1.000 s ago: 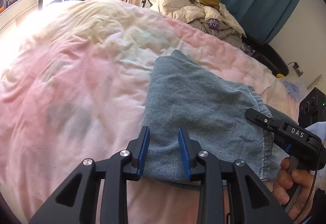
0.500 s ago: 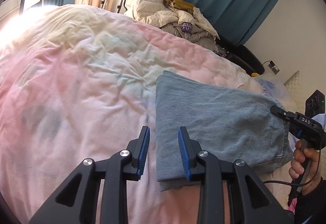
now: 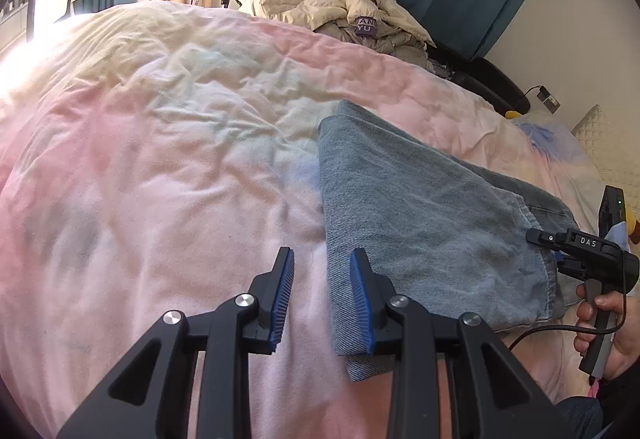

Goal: Fold clothes

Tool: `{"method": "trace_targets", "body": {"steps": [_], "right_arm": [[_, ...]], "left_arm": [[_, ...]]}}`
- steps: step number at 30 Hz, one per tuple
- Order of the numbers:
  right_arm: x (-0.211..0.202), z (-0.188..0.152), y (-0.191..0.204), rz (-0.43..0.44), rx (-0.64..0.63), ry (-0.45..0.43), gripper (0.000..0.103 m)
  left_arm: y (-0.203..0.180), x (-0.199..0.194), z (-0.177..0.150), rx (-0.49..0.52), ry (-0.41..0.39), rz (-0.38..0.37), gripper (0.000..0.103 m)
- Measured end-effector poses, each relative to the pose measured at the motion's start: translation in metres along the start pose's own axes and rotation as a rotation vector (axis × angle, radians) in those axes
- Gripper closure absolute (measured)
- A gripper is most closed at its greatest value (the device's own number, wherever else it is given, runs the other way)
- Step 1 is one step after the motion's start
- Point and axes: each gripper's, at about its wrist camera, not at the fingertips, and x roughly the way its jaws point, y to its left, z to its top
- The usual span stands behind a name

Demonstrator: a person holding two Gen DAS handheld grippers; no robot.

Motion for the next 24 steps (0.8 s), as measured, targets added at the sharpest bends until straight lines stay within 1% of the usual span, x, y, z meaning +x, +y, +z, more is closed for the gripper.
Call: {"method": "trace_targets", "body": {"steps": [3,5,7,8,9,11,13,15,16,19,20,23,24], "right_arm": [[-0.025,0.004,0.020,-0.065,-0.056,-0.117,0.054],[-0.037,0.004,0.034,-0.054,-0.081,-0.180,0.054],[-0.036,0.003,0.051,-0.016,-0.118,-0.187,0.054],[-0.031,0.003,0.059,-0.004,-0.132,-0.173,0.055],[-0.026,0.003,0.067,0.007,-0.144,-0.158,0.057],[-0.007,0.000,0.070,0.000,-0.170,-0.120,0.060],[0.012,-0.002,0.072,-0.009,-0.197,-0.081,0.066],[0.031,-0.005,0.074,-0.018,-0.223,-0.042,0.067],[0.040,-0.006,0.076,-0.023,-0.237,-0.023,0.070],[0.069,-0.010,0.079,-0.036,-0.276,0.035,0.072],[0.070,-0.010,0.079,-0.035,-0.289,0.037,0.072],[0.064,-0.009,0.076,-0.010,-0.256,0.026,0.072],[0.057,-0.009,0.075,-0.011,-0.244,0.008,0.072]], "left_arm": [[-0.006,-0.002,-0.002,0.025,0.000,-0.002,0.073],[-0.010,-0.001,-0.004,0.044,0.007,0.002,0.073],[-0.014,0.001,-0.006,0.063,0.015,0.009,0.073],[-0.016,0.002,-0.007,0.074,0.016,0.014,0.073],[-0.018,0.002,-0.008,0.085,0.016,0.021,0.073],[-0.020,0.004,-0.009,0.101,0.020,0.032,0.073],[-0.021,0.006,-0.011,0.109,0.028,0.036,0.073],[-0.022,0.010,-0.012,0.119,0.042,0.042,0.073],[-0.023,0.012,-0.012,0.124,0.048,0.044,0.073],[-0.025,0.016,-0.012,0.129,0.055,0.037,0.073],[-0.025,0.016,-0.012,0.132,0.054,0.038,0.073],[-0.026,0.015,-0.013,0.135,0.050,0.042,0.073],[-0.026,0.015,-0.012,0.133,0.050,0.043,0.073]]}}
